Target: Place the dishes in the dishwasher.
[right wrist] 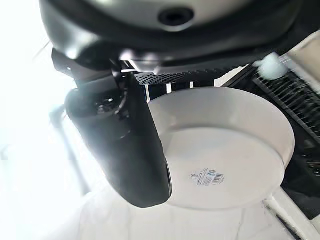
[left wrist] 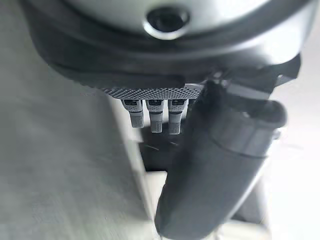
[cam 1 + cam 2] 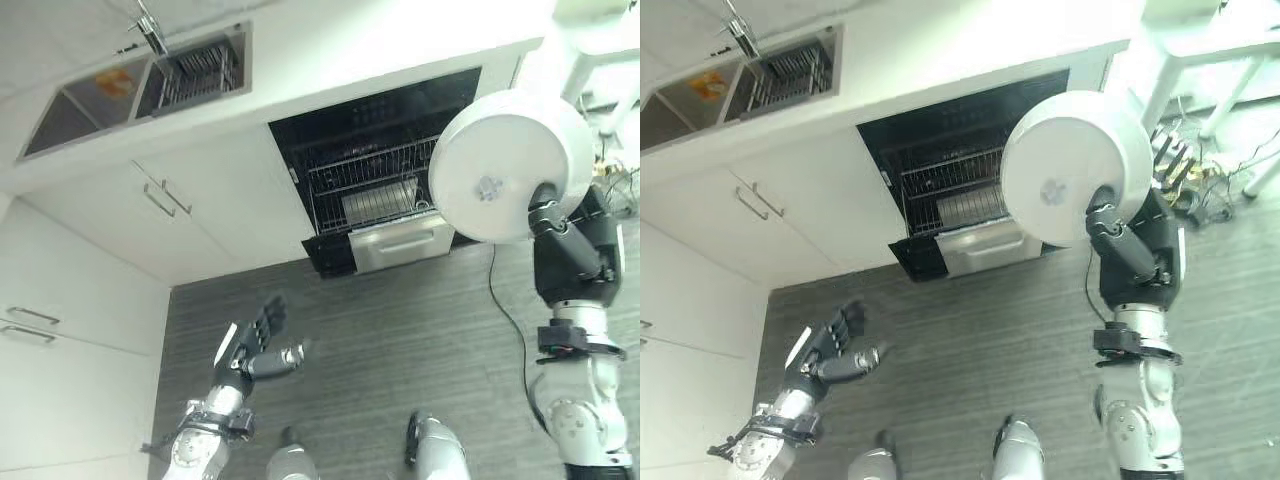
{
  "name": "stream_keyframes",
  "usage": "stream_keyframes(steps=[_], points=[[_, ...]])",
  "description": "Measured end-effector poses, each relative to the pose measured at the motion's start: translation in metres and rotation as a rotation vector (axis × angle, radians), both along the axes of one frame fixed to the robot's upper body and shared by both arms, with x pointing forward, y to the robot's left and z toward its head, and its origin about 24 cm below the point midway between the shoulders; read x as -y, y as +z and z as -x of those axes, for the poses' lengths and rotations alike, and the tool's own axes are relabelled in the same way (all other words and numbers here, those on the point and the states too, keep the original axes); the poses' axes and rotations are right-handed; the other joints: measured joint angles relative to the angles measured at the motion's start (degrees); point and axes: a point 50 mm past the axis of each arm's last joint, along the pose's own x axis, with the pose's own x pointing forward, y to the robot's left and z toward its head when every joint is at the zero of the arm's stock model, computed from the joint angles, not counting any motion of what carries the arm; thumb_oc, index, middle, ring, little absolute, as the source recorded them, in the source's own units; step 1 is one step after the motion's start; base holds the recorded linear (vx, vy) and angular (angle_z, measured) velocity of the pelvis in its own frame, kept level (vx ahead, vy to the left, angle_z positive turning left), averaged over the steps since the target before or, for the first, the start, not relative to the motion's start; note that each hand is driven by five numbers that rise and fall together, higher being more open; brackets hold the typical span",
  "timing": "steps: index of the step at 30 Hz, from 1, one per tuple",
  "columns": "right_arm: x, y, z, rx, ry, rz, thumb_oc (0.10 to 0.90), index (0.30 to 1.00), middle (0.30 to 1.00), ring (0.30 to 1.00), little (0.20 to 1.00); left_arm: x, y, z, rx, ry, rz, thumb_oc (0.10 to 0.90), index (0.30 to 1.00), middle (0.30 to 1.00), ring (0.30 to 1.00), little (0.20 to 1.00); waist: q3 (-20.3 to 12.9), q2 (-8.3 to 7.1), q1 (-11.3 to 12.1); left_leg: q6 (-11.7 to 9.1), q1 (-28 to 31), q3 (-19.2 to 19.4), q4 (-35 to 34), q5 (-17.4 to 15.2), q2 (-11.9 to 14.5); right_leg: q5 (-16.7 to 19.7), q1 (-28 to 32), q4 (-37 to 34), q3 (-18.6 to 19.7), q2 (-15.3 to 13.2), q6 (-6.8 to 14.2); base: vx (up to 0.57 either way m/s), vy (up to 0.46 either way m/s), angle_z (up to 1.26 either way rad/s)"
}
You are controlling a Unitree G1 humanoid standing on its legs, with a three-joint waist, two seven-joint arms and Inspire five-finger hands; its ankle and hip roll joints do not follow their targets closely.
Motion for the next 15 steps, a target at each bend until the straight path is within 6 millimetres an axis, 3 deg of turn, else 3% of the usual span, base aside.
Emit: stream_keyframes(steps=[1,2,3,5,7,8,9,13,15], points=[[0.0,-0.008,0.004,-0.037,-0.007,-0.014,0.4,0.3,0.3,0.3,0.3,-0.007,-0.008,0.002,-0.036,0.053,0.013,0.8,0.9,0.9,0.9,0.9,-0.28,0.26,-0.08,0.41,0.62,0.18,-0.1,-0.03,-0.67,-0.02,0.16,0.01,-1.3,1.47,-0.08,0.07,0.05,-0.03],[-0.007,-0.017,0.005,-0.073,0.004,-0.068,0.4,0.3,0.3,0.3,0.3,-0.017,-0.02,0.004,-0.097,0.108,0.0,0.8,0.9,0.9,0.9,0.9,0.26,-2.46,0.03,0.53,1.28,0.27,-0.38,0.46,-1.03,-0.18,0.07,0.17,-1.86,2.03,0.15,0.05,0.024,0.06],[-0.011,-0.02,0.004,-0.087,0.015,-0.075,0.4,0.3,0.3,0.3,0.3,-0.02,-0.031,0.007,-0.153,0.132,0.0,0.8,0.9,0.9,0.9,0.9,0.12,-3.68,-0.01,0.16,1.38,0.26,-0.27,1.04,-1.07,0.05,0.12,0.17,-1.96,1.9,0.51,0.07,0.021,-0.01],[-0.017,-0.021,0.003,-0.088,0.032,-0.091,0.4,0.3,0.3,0.3,0.3,-0.017,-0.047,0.012,-0.234,0.157,0.022,0.8,0.9,0.9,0.9,0.9,-0.15,-4.69,-0.04,-0.36,1.21,0.56,0.57,1.3,-1.38,0.18,0.23,0.02,-2.39,1.0,0.77,0.05,0.003,-0.06],[-0.018,-0.021,0.002,-0.101,0.025,-0.043,0.4,0.3,0.3,0.3,0.3,-0.012,-0.067,0.026,-0.326,0.204,0.074,0.8,0.9,0.9,0.9,0.9,-0.61,-3.67,0.31,-0.17,1.06,1.29,0.56,1.24,-0.84,1.03,1.33,-1.28,-5.1,-0.43,2.57,0.02,-0.018,-0.13],[-0.018,-0.02,0.002,-0.104,0.023,-0.02,0.4,0.3,0.3,0.3,0.3,-0.011,-0.075,0.033,-0.362,0.24,0.105,0.8,0.9,0.9,0.9,0.9,-0.75,-3.84,0.19,-0.13,0.81,1.42,0.96,1.22,-1.03,0.34,0.63,2.08,-4.55,-1.79,2.0,0.02,-0.035,0.1],[-0.018,-0.022,0.003,-0.115,0.013,0.004,0.4,0.3,0.3,0.3,0.3,-0.014,-0.085,0.045,-0.417,0.299,0.143,0.8,0.9,0.9,0.9,0.9,-1.81,-5.36,-0.19,-0.03,0.87,1.39,1.23,1.22,-2.73,-0.2,1.72,1.75,-3.02,-5.07,2.97,0.02,-0.055,0.05],[-0.013,-0.015,-0.001,-0.119,-0.025,0.117,0.4,0.3,0.3,0.3,0.3,-0.01,-0.123,0.102,-0.665,0.513,0.263,0.8,0.9,0.9,0.9,0.9,-3.75,-3.78,0.08,-0.94,0.19,1.35,2.06,1.65,-1.42,1.09,1.81,1.01,-4.26,-3.8,2.12,0.03,-0.078,0.01],[-0.011,-0.014,-0.001,-0.123,-0.039,0.159,0.4,0.3,0.3,0.3,0.3,-0.007,-0.129,0.11,-0.712,0.553,0.281,0.8,0.9,0.9,0.9,0.9,-3.88,-3.75,0.06,-1.11,0.26,1.4,2.04,1.75,-1.18,1.21,1.81,0.81,-4.13,-3.39,1.92,0.03,-0.043,-0.05]])
